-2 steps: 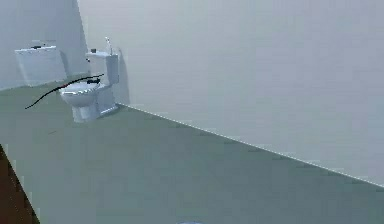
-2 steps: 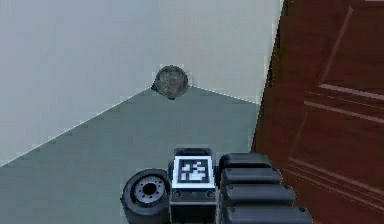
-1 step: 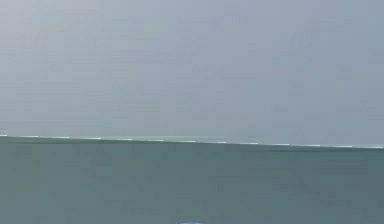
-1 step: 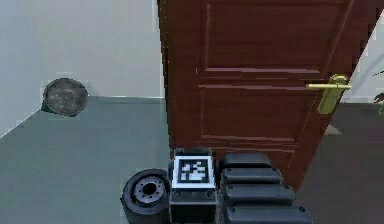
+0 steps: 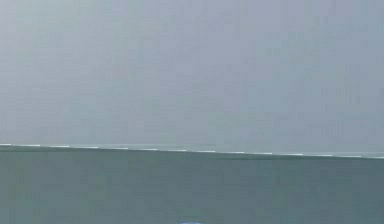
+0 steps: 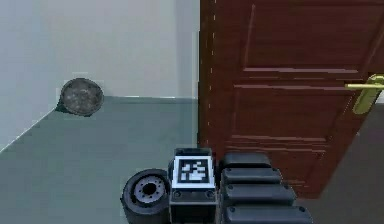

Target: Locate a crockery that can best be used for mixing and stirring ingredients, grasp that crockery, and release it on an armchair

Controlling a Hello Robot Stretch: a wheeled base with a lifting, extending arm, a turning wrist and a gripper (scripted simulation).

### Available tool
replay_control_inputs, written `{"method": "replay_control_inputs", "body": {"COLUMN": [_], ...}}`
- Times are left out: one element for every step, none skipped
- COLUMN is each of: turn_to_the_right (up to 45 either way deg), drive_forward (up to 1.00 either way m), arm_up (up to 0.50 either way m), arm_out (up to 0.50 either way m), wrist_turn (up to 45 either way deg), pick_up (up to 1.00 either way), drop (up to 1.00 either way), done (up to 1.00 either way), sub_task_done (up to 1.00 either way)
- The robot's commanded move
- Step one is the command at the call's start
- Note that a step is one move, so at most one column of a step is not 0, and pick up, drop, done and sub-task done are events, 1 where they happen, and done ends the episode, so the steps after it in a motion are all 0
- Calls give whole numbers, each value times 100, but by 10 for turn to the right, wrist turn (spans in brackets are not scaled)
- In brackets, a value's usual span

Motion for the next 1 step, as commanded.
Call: {"method": "replay_control_inputs", "body": {"turn_to_the_right": [-210], "drive_forward": [0], "arm_up": [0], "arm_out": [0], "wrist_turn": [0], "pick_up": [0], "drop": [0], "done": [0], "sub_task_done": [0]}}
